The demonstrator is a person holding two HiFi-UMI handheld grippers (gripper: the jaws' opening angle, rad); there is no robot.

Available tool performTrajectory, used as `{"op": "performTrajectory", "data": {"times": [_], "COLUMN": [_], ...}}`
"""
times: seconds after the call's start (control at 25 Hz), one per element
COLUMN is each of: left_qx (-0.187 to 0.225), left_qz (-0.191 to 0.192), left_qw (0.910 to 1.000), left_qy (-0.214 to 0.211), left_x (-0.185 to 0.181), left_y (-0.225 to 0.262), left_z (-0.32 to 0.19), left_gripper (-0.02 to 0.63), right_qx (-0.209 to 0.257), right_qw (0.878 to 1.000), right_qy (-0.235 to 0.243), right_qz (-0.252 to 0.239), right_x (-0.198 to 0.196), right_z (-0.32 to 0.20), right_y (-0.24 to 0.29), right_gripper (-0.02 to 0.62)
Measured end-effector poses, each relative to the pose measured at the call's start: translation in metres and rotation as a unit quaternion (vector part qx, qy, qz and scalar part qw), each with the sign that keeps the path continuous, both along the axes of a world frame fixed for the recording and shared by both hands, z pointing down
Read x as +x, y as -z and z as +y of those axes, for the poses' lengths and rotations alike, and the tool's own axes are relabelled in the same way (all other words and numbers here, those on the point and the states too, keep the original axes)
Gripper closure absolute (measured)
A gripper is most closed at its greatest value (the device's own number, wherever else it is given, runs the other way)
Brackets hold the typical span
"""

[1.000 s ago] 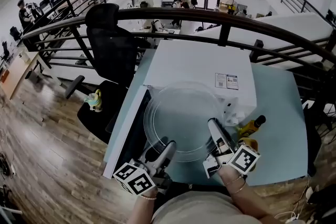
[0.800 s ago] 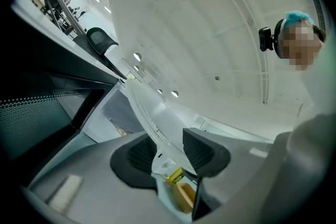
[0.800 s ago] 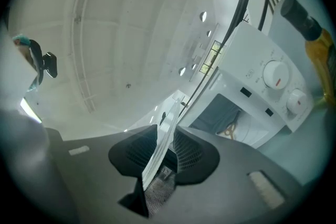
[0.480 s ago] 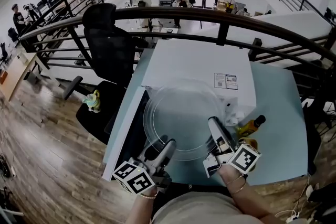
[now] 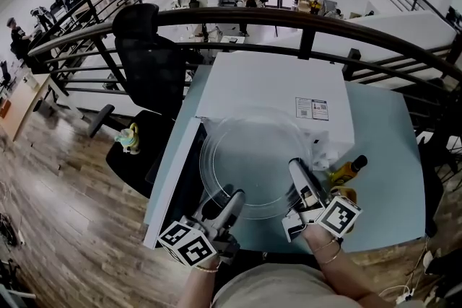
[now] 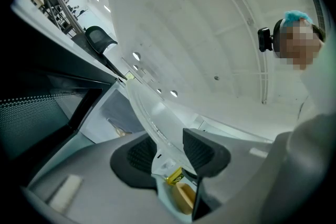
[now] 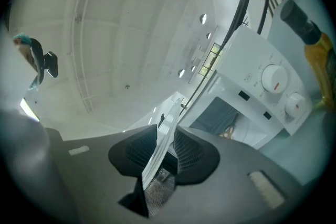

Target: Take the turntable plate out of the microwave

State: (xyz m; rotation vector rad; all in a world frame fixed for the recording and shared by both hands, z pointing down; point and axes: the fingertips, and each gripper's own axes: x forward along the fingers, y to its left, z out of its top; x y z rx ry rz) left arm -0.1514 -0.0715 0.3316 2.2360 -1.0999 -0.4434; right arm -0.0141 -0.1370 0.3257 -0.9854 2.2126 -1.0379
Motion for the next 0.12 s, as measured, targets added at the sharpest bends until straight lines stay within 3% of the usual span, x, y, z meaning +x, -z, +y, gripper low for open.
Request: {"op": "performTrajectory", "data": {"times": [0.12], "left_qx": [0.002], "left_qz": [-0.001], "left_qw": [1.0], "left_qy": [-0.002], "left_x": [0.002], "left_y": [0.0007], "left_z": [-0.0024], "left_gripper": [0.445], "right_qx": [-0.001], "right_qw": [1.0], "right_qy": [-0.005], "right_qz": [0.001], "right_x": [0.0038], "right_z": [-0.0018], "right_y": [-0.0022], "right_gripper": [0.469]}}
